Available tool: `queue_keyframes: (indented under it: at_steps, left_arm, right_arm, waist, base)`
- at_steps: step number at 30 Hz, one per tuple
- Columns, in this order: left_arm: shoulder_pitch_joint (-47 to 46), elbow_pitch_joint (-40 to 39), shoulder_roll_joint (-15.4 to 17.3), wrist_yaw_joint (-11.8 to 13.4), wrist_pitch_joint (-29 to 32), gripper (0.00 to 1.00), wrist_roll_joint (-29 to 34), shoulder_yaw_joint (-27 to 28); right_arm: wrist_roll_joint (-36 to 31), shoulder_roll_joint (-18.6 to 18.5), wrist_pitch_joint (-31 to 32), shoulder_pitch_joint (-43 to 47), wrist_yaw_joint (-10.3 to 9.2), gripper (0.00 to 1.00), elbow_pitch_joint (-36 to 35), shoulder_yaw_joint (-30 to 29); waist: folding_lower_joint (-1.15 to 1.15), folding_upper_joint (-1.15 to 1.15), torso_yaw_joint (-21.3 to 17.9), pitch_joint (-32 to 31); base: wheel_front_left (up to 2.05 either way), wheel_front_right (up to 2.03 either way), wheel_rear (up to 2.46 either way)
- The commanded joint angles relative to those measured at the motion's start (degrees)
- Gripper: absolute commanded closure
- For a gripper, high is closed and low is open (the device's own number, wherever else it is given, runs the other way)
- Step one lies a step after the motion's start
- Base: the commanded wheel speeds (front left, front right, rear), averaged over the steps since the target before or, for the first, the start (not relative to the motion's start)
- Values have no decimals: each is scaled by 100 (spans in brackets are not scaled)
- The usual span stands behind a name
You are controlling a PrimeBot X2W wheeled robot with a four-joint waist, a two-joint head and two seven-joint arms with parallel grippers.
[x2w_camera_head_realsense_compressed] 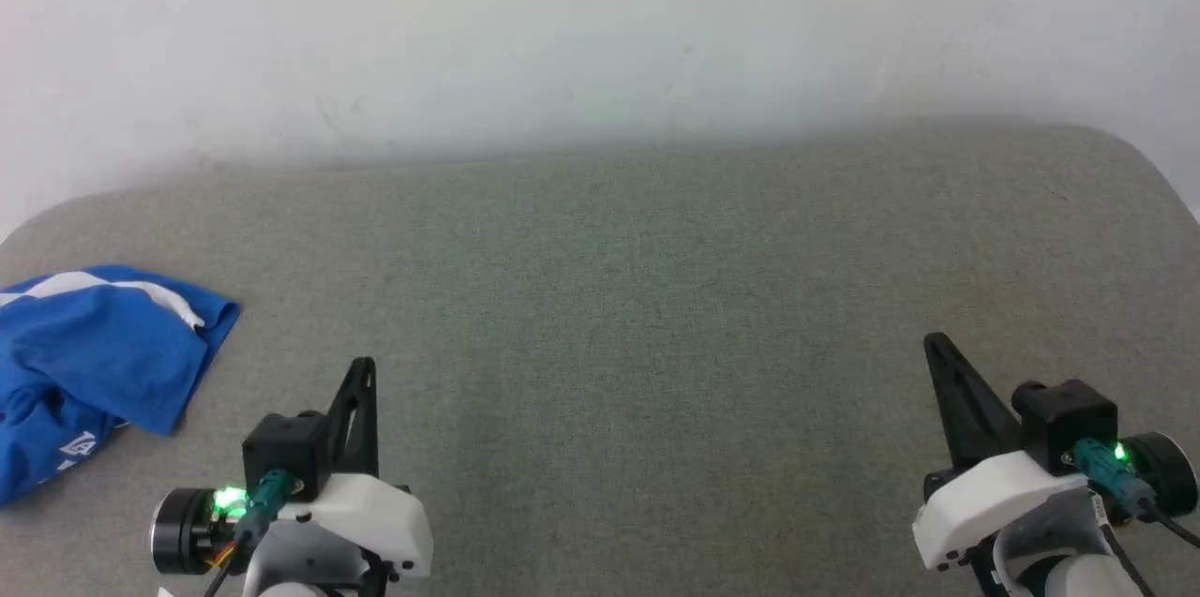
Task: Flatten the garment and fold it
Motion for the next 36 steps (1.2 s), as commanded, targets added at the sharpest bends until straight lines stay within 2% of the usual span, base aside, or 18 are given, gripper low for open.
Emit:
queue_keyframes:
  at_steps: [1, 36]
  left_arm:
    - [-73, -28, -15, -47, 2, 100, 20, 26]
    - [-73, -28, -15, -47, 2, 100, 20, 26]
  right_arm:
    - [-43, 17, 3, -66, -9, 100, -29, 1]
    - [-43, 17, 3, -66, -9, 100, -29, 1]
  waist:
    - [0, 0, 0, 0]
    - [0, 0, 0, 0]
  base:
    - [0, 0, 0]
    - [0, 0, 0]
